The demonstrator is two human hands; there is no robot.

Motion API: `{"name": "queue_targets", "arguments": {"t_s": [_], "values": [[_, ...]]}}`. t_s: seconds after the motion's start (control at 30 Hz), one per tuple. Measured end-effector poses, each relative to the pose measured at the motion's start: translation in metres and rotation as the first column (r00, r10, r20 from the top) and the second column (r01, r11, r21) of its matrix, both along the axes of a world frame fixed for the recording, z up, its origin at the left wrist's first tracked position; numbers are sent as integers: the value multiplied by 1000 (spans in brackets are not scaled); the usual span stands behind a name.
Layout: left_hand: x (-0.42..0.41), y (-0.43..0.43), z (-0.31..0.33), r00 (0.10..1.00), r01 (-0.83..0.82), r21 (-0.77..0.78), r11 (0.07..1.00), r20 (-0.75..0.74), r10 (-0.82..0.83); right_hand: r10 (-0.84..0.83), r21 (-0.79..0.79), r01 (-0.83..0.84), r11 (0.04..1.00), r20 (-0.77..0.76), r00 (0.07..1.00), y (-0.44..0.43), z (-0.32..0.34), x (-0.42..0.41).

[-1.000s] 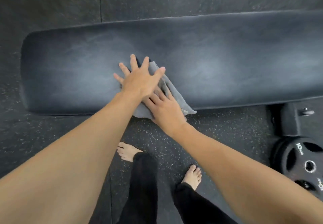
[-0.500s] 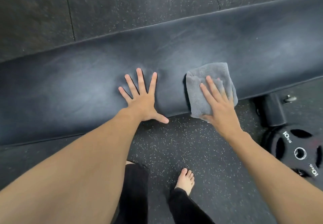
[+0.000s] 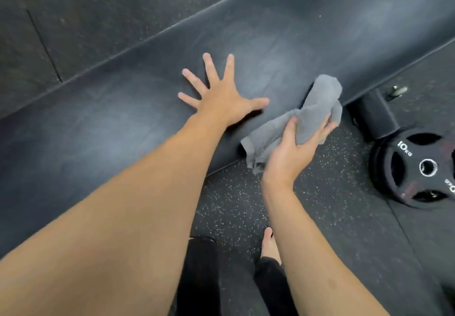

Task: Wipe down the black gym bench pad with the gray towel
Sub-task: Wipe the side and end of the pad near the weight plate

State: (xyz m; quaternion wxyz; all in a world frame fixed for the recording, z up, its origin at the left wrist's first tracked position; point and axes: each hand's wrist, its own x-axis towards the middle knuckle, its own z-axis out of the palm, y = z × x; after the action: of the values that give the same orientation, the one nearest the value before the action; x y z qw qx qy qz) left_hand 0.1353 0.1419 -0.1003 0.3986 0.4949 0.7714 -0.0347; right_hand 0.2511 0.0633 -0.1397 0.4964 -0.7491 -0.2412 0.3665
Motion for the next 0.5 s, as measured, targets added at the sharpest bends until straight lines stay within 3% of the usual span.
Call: {"name": "queue_targets", "arguments": {"t_s": [0.1,0.17,0.33,0.5], "values": [[30,37,-1,1000,19,-153,988,22,-16,-88,-67,71,995,-295,952,0,-4,6],[38,36,-10,999,29,-160,987,-36,-35,-56,-93,24,995,-362,930,5,-10,10],[41,34,-22,993,-22,-133,991,-122,5,-253,-108,230,967,-311,916,42,-15,14],[40,37,-21,989,-3,-168,986,-148,-22,-284,-64,277,959,-265,922,77,-14,48]]}}
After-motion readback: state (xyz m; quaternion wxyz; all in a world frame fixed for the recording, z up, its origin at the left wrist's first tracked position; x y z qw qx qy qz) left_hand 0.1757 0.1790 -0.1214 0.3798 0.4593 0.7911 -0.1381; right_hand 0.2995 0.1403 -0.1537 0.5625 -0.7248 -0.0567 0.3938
